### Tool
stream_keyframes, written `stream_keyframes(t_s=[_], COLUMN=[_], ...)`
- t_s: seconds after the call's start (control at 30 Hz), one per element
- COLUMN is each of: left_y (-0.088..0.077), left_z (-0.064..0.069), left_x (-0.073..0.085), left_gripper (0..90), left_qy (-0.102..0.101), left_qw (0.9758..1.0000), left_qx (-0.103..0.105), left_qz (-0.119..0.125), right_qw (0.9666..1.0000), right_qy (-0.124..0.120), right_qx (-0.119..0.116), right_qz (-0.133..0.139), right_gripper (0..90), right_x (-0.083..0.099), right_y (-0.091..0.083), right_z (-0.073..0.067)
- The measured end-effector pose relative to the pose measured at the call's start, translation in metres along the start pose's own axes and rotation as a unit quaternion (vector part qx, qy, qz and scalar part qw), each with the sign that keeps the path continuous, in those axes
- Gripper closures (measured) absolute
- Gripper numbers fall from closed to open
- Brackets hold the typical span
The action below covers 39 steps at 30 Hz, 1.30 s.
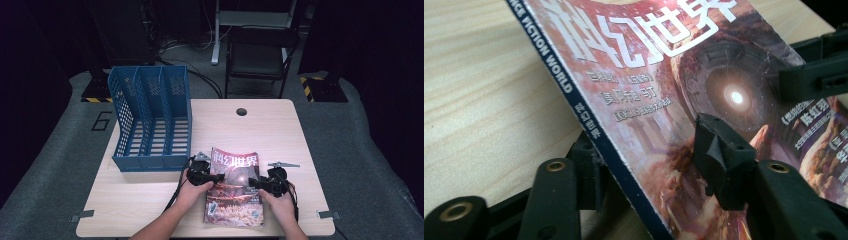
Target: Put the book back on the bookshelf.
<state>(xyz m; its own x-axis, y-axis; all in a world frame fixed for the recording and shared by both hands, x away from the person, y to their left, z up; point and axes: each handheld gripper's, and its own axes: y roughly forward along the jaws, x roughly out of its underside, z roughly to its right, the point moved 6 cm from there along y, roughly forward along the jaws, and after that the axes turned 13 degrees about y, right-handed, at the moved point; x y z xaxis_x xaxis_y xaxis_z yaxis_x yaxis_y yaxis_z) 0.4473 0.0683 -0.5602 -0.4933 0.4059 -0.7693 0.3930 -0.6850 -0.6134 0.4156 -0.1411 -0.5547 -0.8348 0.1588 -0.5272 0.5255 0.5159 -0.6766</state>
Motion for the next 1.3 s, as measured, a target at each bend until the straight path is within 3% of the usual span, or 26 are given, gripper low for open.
stream_keyframes(t_s=[0.13, 0.37, 0.4, 0.43, 0.57, 0.6, 0.63, 0.8, 0.83, 0.97, 1.1, 1.23, 1.3], left_y=[0.001, 0.000, -0.001, -0.001, -0.009, -0.011, -0.013, -0.018, -0.021, -0.028, -0.036, -0.052, -0.055], left_z=[0.000, 0.000, 0.000, 0.000, 0.005, 0.007, 0.008, 0.012, 0.013, 0.016, 0.018, 0.018, 0.018], left_x=[0.000, -0.003, -0.004, -0.004, -0.014, -0.016, -0.018, -0.023, -0.025, -0.028, -0.032, -0.039, -0.040], left_gripper=[54.6, 61.5, 63.0, 64.4, 69.8, 70.6, 71.3, 72.8, 72.9, 73.2, 74.0, 74.4, 74.6], left_qy=[-0.013, -0.007, 0.005, 0.005, 0.013, 0.011, 0.024, 0.043, 0.051, 0.049, 0.045, 0.059, 0.059], left_qw=[0.9999, 0.9999, 0.9999, 0.9999, 0.9998, 0.9999, 0.9996, 0.9989, 0.9986, 0.9986, 0.9986, 0.9974, 0.9974], left_qx=[0.001, -0.008, -0.010, -0.010, -0.006, -0.002, -0.008, -0.015, -0.015, -0.014, -0.010, -0.003, -0.001], left_qz=[0.005, 0.008, 0.009, 0.009, 0.014, 0.011, 0.010, 0.006, 0.004, 0.015, 0.026, 0.041, 0.042], right_qw=[1.0000, 1.0000, 1.0000, 1.0000, 1.0000, 1.0000, 0.9999, 0.9995, 0.9991, 0.9977, 0.9973, 0.9966, 0.9962], right_qy=[-0.005, -0.007, -0.007, -0.007, 0.001, 0.006, 0.012, 0.021, 0.033, 0.043, 0.036, 0.009, 0.010], right_qx=[0.000, 0.005, 0.006, 0.006, 0.002, -0.002, -0.006, -0.021, -0.029, -0.053, -0.063, -0.076, -0.079], right_qz=[0.003, 0.004, 0.004, 0.004, 0.006, 0.006, 0.004, 0.001, -0.005, 0.000, 0.012, 0.031, 0.034], right_gripper=[52.0, 53.9, 54.7, 54.7, 61.8, 62.6, 63.2, 65.6, 67.3, 71.9, 73.2, 76.2, 77.0], right_x=[0.000, 0.000, 0.000, 0.000, -0.001, -0.001, -0.001, -0.001, 0.000, -0.001, -0.004, -0.008, -0.008], right_y=[0.000, 0.000, 0.000, 0.000, -0.001, -0.001, -0.001, 0.000, -0.001, -0.004, -0.009, -0.019, -0.021], right_z=[0.000, -0.001, 0.000, 0.000, 0.003, 0.003, 0.004, 0.005, 0.005, 0.003, -0.003, -0.015, -0.017])
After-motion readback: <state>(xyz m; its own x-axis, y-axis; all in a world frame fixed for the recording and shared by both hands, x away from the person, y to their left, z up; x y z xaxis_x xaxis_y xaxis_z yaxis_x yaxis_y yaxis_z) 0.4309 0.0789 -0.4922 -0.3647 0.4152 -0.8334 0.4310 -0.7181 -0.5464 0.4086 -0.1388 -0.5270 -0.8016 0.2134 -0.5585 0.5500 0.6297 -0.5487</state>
